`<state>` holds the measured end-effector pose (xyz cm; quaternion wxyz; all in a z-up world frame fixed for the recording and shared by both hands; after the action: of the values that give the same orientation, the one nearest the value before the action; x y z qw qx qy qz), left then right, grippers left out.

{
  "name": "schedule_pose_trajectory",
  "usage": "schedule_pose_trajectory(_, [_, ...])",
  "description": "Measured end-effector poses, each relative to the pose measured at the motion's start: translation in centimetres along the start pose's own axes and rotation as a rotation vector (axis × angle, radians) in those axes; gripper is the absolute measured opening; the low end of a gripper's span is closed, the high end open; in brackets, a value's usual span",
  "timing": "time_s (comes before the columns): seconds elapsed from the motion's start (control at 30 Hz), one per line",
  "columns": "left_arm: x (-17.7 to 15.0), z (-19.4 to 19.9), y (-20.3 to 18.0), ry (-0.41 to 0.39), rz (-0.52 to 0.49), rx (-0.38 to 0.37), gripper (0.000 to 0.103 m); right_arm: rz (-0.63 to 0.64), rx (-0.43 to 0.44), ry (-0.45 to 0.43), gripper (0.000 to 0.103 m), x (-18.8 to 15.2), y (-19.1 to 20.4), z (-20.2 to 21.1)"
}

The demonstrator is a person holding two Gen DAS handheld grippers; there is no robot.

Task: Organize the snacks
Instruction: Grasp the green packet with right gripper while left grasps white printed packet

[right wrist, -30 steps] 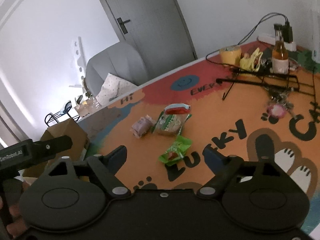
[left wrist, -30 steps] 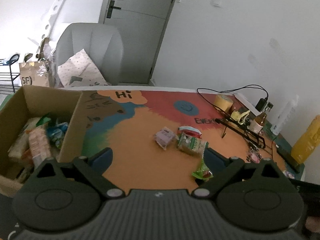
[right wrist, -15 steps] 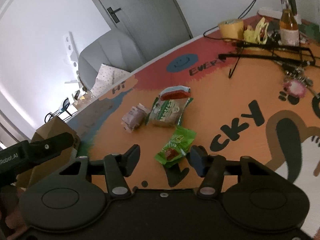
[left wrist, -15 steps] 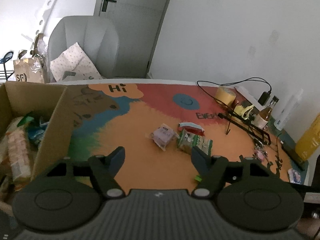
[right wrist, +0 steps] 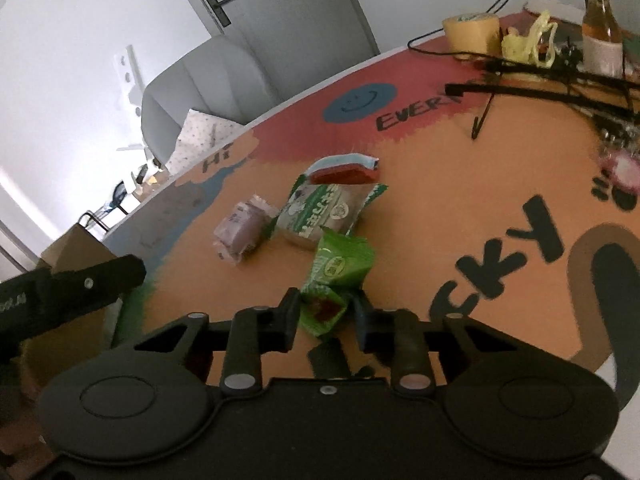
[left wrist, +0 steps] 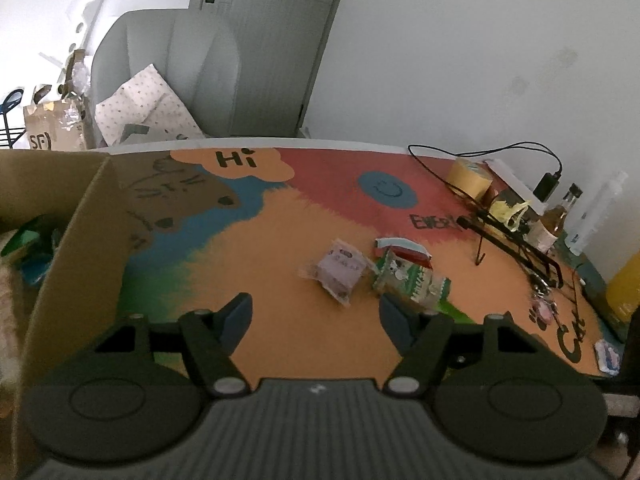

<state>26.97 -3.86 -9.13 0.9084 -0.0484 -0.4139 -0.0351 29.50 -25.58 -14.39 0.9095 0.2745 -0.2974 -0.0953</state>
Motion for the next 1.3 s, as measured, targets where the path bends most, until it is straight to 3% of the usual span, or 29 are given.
schedule_pose_trajectory(0.17, [0.4,-1.8,-0.3,0.011,-0.002,-0.003,0.07,-0.016,-0.03,-0.017,0.011,0.7,-1.5,0.5])
schedule_pose_trajectory(0.37, [1.0,-4.1,-1.0,0.025,-0.026,0.0,0.07,-0.026,-0.07,-0.046,0.011,1.5,-2.7,1.0])
schedule_pose_trajectory(0.43, [1.2,-4.7,-1.1,0.029,-0.032,0.005,0.07,-0.035,-0.08,-0.053,0.017,1.9,-3.0,1.0])
schedule_pose_trajectory(0.5, [1.4,-5.4,-1.3,0.036,-0.045,0.015,0.07,-0.045,-0.087,-0.068,0.035,2.1,-2.9,1.0])
schedule_pose_trajectory(0.7, [1.6,-7.4,-1.4,0.058,-0.063,0.029,0.07,0.004,-0.053,-0.086,0.064,2.2,-2.0,0.4])
schedule_pose_trajectory(0.83, [1.6,-8.4,-1.4,0.063,-0.072,0.034,0.07,0.032,-0.043,-0.083,0.066,2.2,-1.7,-0.4])
schedule_pose_trajectory(0.97, [1.7,-9.3,-1.6,0.061,-0.087,0.032,0.07,0.053,-0.035,-0.084,0.061,2.3,-1.2,-0.7])
schedule_pose_trajectory(1.1, [1.7,-10.2,-2.0,0.057,-0.098,0.017,0.07,0.086,-0.027,-0.069,0.03,2.0,-0.7,-1.1])
schedule_pose_trajectory(1.13, [1.6,-10.3,-2.1,0.052,-0.106,0.022,0.069,0.084,-0.018,-0.062,0.027,2.0,-0.7,-1.1])
schedule_pose_trajectory(1.2, [1.6,-10.4,-2.2,0.046,-0.106,0.031,0.063,0.086,-0.022,-0.061,0.026,1.9,-0.6,-1.1])
schedule_pose_trajectory(1.3, [1.6,-10.3,-2.2,0.051,-0.105,0.034,0.038,0.094,-0.037,-0.068,0.025,1.8,-0.5,-1.0])
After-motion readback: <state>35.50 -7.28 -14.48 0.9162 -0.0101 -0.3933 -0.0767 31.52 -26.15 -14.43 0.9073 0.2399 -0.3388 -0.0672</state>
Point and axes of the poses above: each gripper's, at about its wrist camera, not at the fingertips, and z roughly against the way its jaws point, y to its left, x to its top, the point moved 2 cm from there along -z, roughly the way its jaws point, and after that the axes turned 15 degrees about -z, right-handed, at the moved point
